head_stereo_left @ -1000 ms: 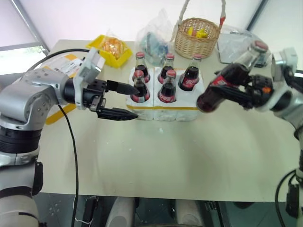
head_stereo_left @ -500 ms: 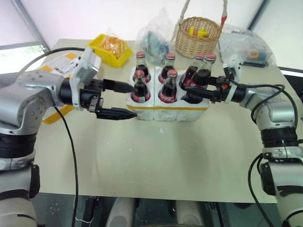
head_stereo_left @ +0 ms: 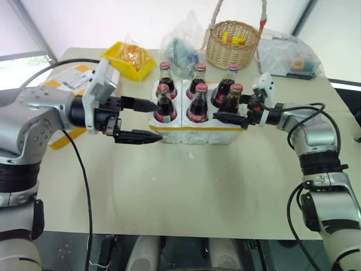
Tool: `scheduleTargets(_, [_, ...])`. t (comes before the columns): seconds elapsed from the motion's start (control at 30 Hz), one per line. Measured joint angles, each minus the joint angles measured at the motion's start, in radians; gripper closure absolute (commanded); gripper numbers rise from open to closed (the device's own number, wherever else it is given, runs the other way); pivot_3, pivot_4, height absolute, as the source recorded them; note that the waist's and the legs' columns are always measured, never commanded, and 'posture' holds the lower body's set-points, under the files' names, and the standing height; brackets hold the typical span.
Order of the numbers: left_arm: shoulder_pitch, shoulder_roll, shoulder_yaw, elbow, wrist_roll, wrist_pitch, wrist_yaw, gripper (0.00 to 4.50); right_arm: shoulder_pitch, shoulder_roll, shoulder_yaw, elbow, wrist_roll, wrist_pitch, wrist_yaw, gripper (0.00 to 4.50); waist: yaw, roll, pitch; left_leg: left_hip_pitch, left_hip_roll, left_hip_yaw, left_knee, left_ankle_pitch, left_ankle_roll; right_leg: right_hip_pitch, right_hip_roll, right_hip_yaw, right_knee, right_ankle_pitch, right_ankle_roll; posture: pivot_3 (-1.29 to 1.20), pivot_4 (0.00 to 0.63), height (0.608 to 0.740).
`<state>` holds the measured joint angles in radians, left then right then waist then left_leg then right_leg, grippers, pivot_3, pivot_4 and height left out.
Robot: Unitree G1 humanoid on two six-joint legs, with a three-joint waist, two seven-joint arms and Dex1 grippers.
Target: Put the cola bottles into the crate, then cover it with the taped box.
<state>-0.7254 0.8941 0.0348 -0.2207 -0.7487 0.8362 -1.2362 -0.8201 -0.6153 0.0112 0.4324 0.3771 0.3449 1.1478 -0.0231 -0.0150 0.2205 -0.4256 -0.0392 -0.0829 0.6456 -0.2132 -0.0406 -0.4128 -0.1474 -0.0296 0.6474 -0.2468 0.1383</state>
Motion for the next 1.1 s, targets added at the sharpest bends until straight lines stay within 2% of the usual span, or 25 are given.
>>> scheduleTargets(0.1, [0.068, 0.04, 0.052, -0.031, 0.027, -0.024, 0.044, 0.0, 0.025, -0.042, -0.013, -0.044, 0.013, 0.018, 0.032, 0.03, 0.002, 0.0, 0.0, 0.0, 0.0, 0.0, 0.0, 0.0, 0.0, 0.0, 0.0, 0.0, 0.0, 0.0, 0.0, 0.0, 0.15, 0.737])
scheduleTargets(0.23, [0.206, 0.11, 0.151, -0.071, 0.143, -0.103, 0.152, 0.0, 0.054, -0.165, -0.088, -0.119, 0.05, 0.056, 0.081, 0.03, 0.007, 0.0, 0.0, 0.0, 0.0, 0.0, -0.001, 0.0, 0.0, 0.0, 0.0, 0.0, 0.0, 0.0, 0.0, 0.0, 0.15, 0.737])
scheduleTargets(0.37, [0.302, 0.138, 0.264, -0.116, 0.233, -0.099, 0.305, 0.0, 0.073, -0.288, -0.169, -0.193, 0.113, 0.111, 0.147, 0.03, 0.008, 0.0, 0.0, 0.0, 0.0, 0.0, 0.0, 0.0, 0.0, 0.0, 0.0, 0.0, -0.001, 0.0, 0.0, 0.0, 0.15, 0.737])
scheduleTargets(0.5, [0.548, 0.224, 0.382, -0.17, 0.434, -0.113, 0.426, 0.0, 0.11, -0.428, -0.223, -0.242, 0.205, 0.273, 0.225, 0.03, 0.0, 0.001, 0.0, 0.001, 0.001, 0.002, -0.004, 0.0, 0.0, -0.001, -0.001, 0.001, -0.001, 0.0, -0.001, 0.0, 0.15, 0.737])
scheduleTargets(0.63, [0.779, 0.252, 0.443, -0.197, 0.669, -0.166, 0.523, 0.0, 0.112, -0.428, -0.27, -0.345, 0.277, 0.311, 0.235, 0.03, -0.001, 0.001, 0.0, 0.001, 0.004, 0.003, -0.004, -0.001, 0.0, -0.003, 0.002, 0.001, -0.002, -0.001, -0.003, 0.0, 0.15, 0.737])
scheduleTargets(0.77, [0.99, 0.253, 0.531, -0.146, 0.885, -0.255, 0.591, 0.0, 0.113, -0.409, -0.286, -0.417, 0.332, 0.336, 0.202, 0.03, 0.006, 0.001, 0.0, -0.001, 0.004, 0.004, -0.004, -0.001, 0.0, -0.006, 0.001, 0.002, -0.002, -0.001, -0.007, 0.0, 0.15, 0.737])
scheduleTargets(0.93, [1.038, 0.232, 0.537, 0.057, 1.017, -0.433, 0.716, 0.0, 0.127, -0.38, -0.289, -0.471, 0.368, 0.348, 0.171, 0.03, 0.017, 0.001, 0.0, -0.002, 0.003, 0.005, -0.005, -0.001, 0.0, -0.006, -0.002, 0.001, -0.003, -0.001, -0.007, 0.0, 0.15, 0.737])
scheduleTargets(1.0, [0.993, 0.226, 0.505, 0.181, 1.045, -0.53, 0.784, 0.0, 0.132, -0.374, -0.29, -0.474, 0.379, 0.352, 0.16, 0.03, 0.017, 0.001, 0.0, -0.002, 0.003, 0.006, -0.005, -0.001, 0.0, -0.006, -0.002, 0.001, -0.004, -0.001, -0.006, 0.0, 0.15, 0.737])
scheduleTargets(1.1, [0.882, 0.219, 0.389, 0.389, 1.082, -0.685, 0.882, 0.0, 0.132, -0.356, -0.29, -0.48, 0.392, 0.365, 0.14, 0.03, 0.014, 0.001, -0.001, -0.002, 0.003, 0.006, -0.005, -0.001, 0.0, -0.007, -0.002, 0.001, -0.003, 0.001, -0.003, 0.0, 0.15, 0.737])
